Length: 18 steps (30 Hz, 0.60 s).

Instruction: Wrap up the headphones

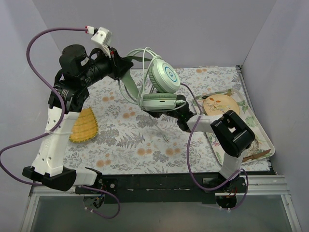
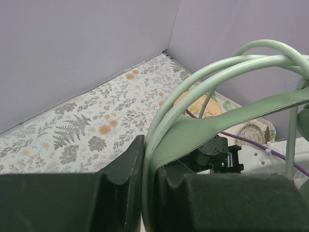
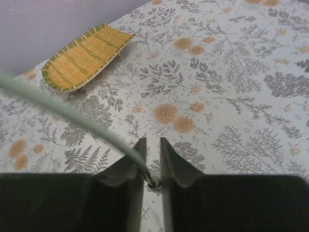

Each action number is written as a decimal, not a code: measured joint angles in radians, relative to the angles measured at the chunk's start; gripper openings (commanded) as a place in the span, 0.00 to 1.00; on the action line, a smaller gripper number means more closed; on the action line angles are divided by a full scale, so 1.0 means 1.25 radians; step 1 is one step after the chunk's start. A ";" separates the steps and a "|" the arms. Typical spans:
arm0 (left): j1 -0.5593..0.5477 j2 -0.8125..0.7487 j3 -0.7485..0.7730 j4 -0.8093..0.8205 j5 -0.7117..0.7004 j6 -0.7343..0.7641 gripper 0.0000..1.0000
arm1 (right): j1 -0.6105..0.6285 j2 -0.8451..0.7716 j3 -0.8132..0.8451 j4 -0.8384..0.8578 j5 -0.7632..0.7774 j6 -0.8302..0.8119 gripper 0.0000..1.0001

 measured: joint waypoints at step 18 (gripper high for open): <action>0.176 0.033 -0.220 0.162 -0.356 -0.129 0.00 | 0.203 -0.016 0.123 -0.451 0.070 -0.105 0.01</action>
